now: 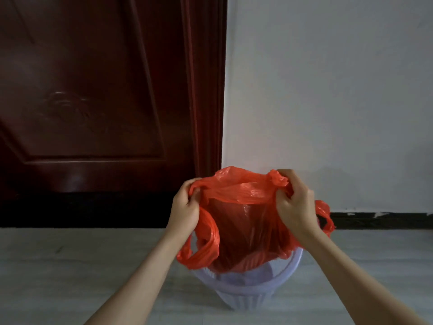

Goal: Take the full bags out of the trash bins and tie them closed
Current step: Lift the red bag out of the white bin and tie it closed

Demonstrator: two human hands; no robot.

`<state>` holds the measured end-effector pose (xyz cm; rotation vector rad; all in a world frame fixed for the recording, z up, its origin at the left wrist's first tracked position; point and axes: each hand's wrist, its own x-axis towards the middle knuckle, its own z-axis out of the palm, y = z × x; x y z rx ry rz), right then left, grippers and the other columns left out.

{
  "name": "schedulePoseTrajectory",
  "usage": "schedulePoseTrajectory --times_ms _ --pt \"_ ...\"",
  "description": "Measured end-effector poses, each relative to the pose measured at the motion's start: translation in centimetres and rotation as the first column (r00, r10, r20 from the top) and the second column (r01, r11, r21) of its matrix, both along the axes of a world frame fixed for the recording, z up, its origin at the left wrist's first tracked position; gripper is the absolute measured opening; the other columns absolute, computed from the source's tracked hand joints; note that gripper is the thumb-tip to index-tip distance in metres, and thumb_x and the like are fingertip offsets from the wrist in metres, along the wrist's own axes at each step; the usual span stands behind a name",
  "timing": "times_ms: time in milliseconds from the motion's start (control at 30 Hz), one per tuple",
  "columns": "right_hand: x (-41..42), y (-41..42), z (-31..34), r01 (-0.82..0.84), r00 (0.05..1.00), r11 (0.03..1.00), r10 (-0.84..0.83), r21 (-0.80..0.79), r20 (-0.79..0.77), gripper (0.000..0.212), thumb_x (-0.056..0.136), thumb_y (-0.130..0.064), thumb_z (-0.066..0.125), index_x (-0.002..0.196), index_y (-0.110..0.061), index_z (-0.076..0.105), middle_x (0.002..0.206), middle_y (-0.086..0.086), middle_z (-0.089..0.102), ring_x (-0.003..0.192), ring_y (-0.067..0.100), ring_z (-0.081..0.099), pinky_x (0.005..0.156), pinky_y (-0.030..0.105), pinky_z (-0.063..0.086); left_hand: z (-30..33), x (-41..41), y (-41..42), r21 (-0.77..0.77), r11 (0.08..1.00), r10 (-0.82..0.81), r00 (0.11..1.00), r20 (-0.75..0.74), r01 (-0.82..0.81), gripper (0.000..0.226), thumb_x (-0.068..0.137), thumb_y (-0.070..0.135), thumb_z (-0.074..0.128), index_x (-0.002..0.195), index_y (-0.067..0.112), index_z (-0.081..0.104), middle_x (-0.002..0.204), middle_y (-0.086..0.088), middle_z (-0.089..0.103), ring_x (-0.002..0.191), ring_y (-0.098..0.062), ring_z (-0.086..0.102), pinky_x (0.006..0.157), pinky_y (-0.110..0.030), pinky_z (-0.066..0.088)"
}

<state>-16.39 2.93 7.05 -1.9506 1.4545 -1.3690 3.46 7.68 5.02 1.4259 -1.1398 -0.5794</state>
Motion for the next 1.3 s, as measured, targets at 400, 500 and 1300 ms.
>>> schedulePoseTrajectory --times_ms 400,500,1300 --pt "11.3 0.3 9.3 -0.254 0.96 0.947 0.271 -0.197 0.064 0.04 0.066 -0.008 0.044 0.102 -0.014 0.061 0.093 0.005 0.068 0.087 0.026 0.064 0.079 0.034 0.047 9.5 11.2 4.8 -0.094 0.964 0.236 0.965 -0.111 -0.247 0.019 0.096 0.014 0.046 0.105 0.026 0.057 0.103 0.004 0.062 0.104 -0.014 0.057 0.097 -0.03 0.041" --pt "15.1 0.8 7.3 -0.396 0.918 0.916 0.396 -0.068 -0.012 0.039 0.071 -0.008 0.046 0.107 -0.017 0.058 0.102 0.004 0.067 0.097 0.025 0.063 0.083 0.032 0.047 8.9 14.7 7.6 -0.036 0.949 0.311 0.948 -0.071 -0.314 0.018 0.095 0.014 0.047 0.106 0.023 0.058 0.106 -0.003 0.063 0.103 -0.018 0.058 0.097 -0.034 0.043" --pt "27.2 5.3 6.1 0.026 -0.159 0.886 0.462 0.464 -0.873 0.04 0.085 -0.004 0.048 0.124 -0.012 0.051 0.127 0.007 0.056 0.11 0.024 0.059 0.084 0.032 0.049 4.1 29.0 15.0 0.487 0.731 -0.19 0.543 0.818 -0.478 0.037 0.089 0.021 0.051 0.125 0.02 0.048 0.125 -0.006 0.052 0.111 -0.029 0.057 0.091 -0.041 0.048"
